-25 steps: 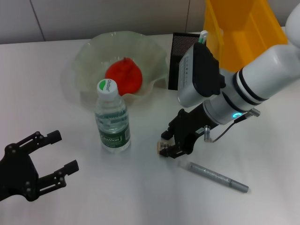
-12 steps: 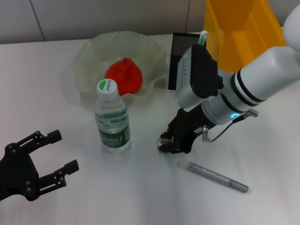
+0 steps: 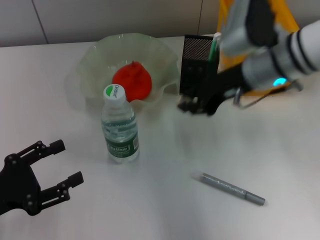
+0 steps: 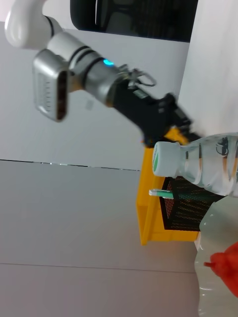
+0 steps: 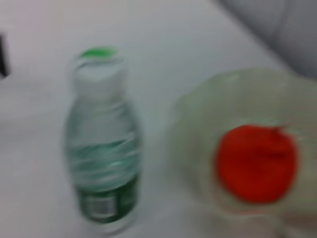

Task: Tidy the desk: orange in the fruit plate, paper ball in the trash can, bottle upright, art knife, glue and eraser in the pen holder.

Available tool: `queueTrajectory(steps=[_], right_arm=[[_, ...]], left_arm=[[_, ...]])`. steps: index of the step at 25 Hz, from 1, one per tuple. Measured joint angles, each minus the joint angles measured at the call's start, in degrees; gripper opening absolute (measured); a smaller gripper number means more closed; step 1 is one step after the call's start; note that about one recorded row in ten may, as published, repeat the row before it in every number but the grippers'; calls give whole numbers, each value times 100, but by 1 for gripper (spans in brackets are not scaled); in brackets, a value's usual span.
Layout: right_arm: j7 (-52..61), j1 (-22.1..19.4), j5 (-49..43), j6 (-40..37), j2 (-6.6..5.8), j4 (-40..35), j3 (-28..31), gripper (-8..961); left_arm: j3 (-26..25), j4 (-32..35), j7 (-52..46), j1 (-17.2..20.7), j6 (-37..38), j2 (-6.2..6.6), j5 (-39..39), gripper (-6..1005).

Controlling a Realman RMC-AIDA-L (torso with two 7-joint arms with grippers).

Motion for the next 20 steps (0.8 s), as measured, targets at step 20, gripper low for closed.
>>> queueTrajectory(steps=[20], right_arm=[[-440,190,-35,1029,-39,313,1123,362]], left_arm=[[33,0,-24,-53,18,-9,0,806]])
